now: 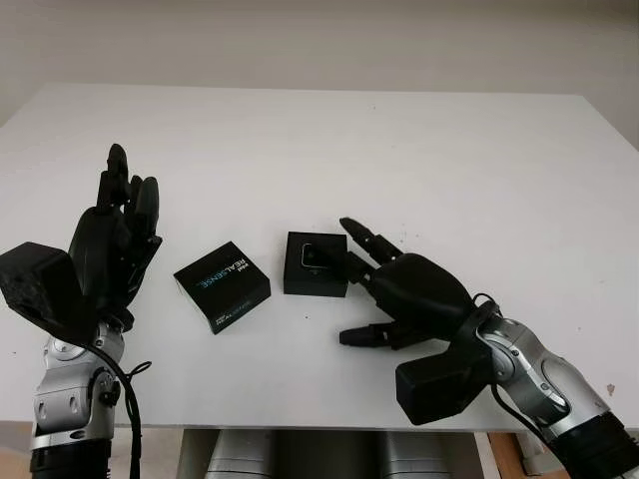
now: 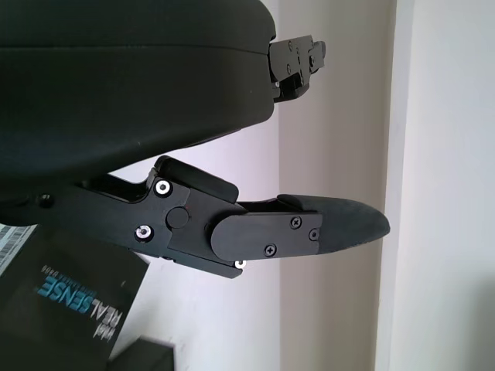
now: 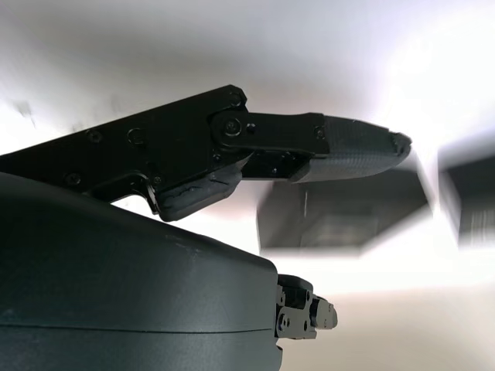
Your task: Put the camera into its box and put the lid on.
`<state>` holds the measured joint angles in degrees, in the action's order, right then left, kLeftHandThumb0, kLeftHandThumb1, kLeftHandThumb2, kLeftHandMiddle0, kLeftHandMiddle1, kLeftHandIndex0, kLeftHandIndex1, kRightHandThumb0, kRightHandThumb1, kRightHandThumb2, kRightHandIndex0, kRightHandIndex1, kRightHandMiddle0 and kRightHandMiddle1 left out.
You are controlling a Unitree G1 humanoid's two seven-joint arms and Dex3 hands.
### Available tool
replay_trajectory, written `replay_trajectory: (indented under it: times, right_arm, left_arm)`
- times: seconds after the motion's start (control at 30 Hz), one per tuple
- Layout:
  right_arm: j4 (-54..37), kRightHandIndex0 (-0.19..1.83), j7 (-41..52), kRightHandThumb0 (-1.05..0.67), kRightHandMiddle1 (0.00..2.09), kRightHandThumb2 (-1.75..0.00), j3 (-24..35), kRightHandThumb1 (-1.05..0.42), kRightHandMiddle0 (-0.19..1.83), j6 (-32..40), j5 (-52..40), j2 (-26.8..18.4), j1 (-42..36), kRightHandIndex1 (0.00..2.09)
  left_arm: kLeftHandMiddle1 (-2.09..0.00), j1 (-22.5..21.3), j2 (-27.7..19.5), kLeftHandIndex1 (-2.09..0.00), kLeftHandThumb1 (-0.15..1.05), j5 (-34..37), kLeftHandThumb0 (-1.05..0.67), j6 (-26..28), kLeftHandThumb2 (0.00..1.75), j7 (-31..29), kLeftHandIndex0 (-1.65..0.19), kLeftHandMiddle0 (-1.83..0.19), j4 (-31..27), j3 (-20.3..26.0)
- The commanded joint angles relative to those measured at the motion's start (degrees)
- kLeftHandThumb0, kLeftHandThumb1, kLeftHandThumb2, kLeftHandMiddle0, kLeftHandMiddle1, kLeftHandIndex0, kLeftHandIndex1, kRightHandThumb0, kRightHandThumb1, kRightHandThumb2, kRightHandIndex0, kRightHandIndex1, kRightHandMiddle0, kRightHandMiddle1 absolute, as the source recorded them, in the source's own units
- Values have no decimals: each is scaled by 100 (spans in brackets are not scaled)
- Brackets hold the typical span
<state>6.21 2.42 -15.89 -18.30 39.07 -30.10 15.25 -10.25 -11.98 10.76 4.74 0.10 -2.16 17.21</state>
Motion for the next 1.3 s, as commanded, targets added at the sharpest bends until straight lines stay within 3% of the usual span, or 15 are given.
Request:
replay_trajectory:
  times: [0.0, 0.13, 0.43, 0.6, 0.87, 1.03, 1.27]
  right_arm:
    - [25, -13, -159, -82, 4, -52, 285, -105, -6, 43, -293, 161, 204, 7]
    - [26, -15, -126, -79, 3, -54, 705, -105, -10, 159, -1101, 447, 371, 6]
    - [-145, -19, 606, -77, 3, -67, 1648, -105, -13, 1277, -3146, 883, 927, 2]
    - [-2, -19, 902, -70, 1, -71, 2266, -105, -17, 1850, -4279, 976, 1291, 0]
    - [41, -19, 938, -76, 0, -70, 2523, -105, -19, 2234, -4598, 961, 1419, 0]
    - [13, -19, 947, -78, 0, -73, 2506, -105, -19, 2268, -4583, 966, 1354, 0]
    - [-25, -19, 897, -76, 0, -71, 2487, -105, -19, 2215, -4544, 1023, 1281, 0]
  left_arm:
    - [-12, -114, 66, -12, 105, -292, -65, -240, 29, 283, -4, -12, -70, -12]
    - [-12, -52, -202, -16, 105, -1110, -69, -308, 23, 471, -14, -26, -51, -311]
    - [-5, 237, -1058, -8, 105, -2315, -80, -353, 8, -248, -10, -15, -305, -964]
    - [-2, 195, -1727, -3, 103, -2539, -86, -369, 6, -1152, 0, -4, -367, -1223]
    - [-3, 139, -2464, -2, 101, -2828, -93, -43, 5, -2291, 12, 10, -684, -1561]
    - [-5, 259, -2570, -4, 102, -3690, -96, -54, 6, -2125, 12, 7, -820, -1897]
    - [-3, 420, -2543, -3, 104, -4178, -99, -6, 6, -2119, 17, 15, -898, -2085]
